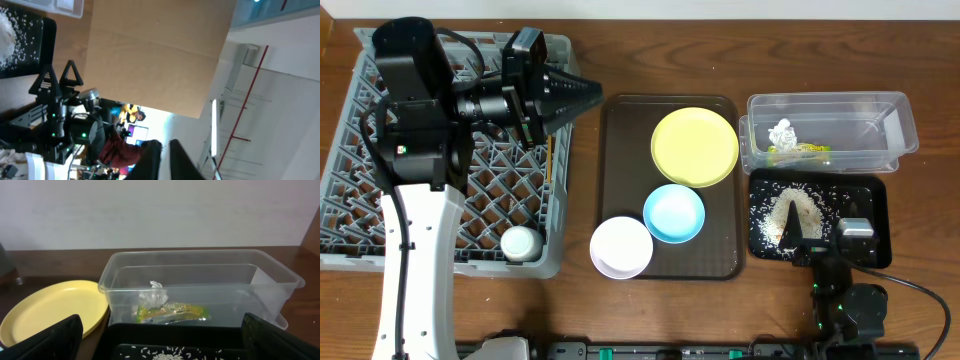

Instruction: Sort waste into correct bins and load items into the dishwasher

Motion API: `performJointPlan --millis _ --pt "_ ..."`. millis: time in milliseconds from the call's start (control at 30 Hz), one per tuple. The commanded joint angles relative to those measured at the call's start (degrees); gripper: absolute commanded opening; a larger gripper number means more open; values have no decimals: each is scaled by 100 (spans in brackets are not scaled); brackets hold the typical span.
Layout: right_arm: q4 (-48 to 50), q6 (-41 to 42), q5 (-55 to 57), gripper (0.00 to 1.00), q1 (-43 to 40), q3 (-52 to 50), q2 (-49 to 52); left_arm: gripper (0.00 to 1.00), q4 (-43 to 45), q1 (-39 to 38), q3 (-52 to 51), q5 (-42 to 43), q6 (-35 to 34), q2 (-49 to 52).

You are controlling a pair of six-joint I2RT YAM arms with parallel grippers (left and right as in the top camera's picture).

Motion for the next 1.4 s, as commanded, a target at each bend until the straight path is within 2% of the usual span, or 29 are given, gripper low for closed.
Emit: performJointPlan --millis 0,433,733,767,900,1000,1133,1300,1367 --pt "-20 59 35 99 -37 -4 -31 8 28 -7 -4 94 92 -48" --pt "-17 59 37 99 -37 -4 -31 8 31 -7 -7 72 142 -48" --pt "-20 59 35 99 -37 -4 -31 8 90 -7 -7 79 1386 -48" --pt "-20 59 37 99 -37 -4 -31 12 92 -7 -7 79 1493 -48" --pt "-20 59 37 99 -37 -4 -31 42 87 -9 -7 76 2439 -46" --pt "-17 59 37 99 -37 -4 -31 62 70 -9 -7 -105 2437 -46" --pt "-17 59 37 99 -37 -4 -31 63 68 -13 -7 -686 1860 -48" --pt "-20 59 35 99 -37 -4 -31 64 -205 -35 -7 -1858 2146 -44" --pt "-20 59 37 99 -37 -4 -31 64 -531 -90 -7 -2461 2544 -44"
